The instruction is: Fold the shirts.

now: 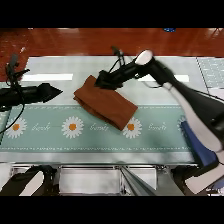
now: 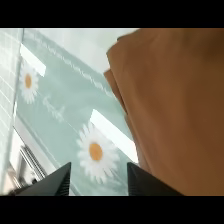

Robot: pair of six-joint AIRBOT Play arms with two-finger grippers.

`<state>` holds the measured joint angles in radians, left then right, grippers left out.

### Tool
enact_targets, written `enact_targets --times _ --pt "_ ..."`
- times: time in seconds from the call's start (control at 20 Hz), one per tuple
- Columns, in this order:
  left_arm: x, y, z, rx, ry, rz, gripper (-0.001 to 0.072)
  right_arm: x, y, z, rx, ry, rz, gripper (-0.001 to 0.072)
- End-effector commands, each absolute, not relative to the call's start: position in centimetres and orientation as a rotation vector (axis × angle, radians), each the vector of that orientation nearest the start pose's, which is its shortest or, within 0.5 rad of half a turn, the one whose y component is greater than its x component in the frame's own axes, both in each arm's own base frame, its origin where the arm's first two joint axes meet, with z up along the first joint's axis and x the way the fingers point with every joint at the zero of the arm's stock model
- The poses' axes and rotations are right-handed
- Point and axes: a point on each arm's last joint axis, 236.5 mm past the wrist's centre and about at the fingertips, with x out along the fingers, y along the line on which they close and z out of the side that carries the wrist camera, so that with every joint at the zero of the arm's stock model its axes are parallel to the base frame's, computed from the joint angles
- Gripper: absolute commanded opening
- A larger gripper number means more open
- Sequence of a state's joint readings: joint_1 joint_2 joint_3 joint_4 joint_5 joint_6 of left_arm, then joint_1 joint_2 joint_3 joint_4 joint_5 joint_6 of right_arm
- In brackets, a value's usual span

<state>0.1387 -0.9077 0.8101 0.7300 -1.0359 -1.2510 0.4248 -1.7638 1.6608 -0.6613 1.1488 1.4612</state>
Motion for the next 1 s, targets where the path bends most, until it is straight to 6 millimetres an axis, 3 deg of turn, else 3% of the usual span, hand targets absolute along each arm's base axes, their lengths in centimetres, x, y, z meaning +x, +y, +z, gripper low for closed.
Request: enact_targets --times 0.0,0.05,0.15,0.2,0.3,0.4,0.5,0.75,0.95 --pt "34.7 -10.8 8.4 -0.594 0.914 -0.425 0.0025 39.1 25.7 7.9 0.222 1.326 0.642 0.0412" --pt "34.6 -10.8 8.3 -0.594 0.919 -0.428 0.0025 39.1 20.8 8.7 0.123 1.280 0.451 0.0412" --pt "34.2 -11.1 8.2 -0.593 0.934 -0.439 0.0025 37.9 13.2 9.0 0.098 1.161 0.114 0.0413" --pt "34.0 -11.2 8.2 -0.591 0.943 -0.448 0.0025 36.6 11.3 8.1 0.160 1.115 0.020 0.0413" --pt "33.7 -11.4 8.1 -0.590 0.956 -0.457 0.0025 33.6 9.9 3.7 0.355 1.063 -0.090 0.0414" --pt "33.5 -11.5 8.0 -0.582 0.962 -0.466 0.0025 30.9 11.8 -1.6 0.601 1.078 -0.092 0.0414" --pt "33.3 -11.6 8.0 -0.583 0.968 -0.471 0.0025 29.6 14.5 -5.2 0.830 1.098 -0.059 0.0414" --pt "33.3 -11.6 7.9 -0.583 0.972 -0.472 0.0025 30.4 19.0 -8.2 0.984 1.180 0.051 0.0413" --pt "33.3 -11.6 7.9 -0.583 0.972 -0.472 0.0025 32.0 23.1 -8.8 1.034 1.272 0.177 0.0413"
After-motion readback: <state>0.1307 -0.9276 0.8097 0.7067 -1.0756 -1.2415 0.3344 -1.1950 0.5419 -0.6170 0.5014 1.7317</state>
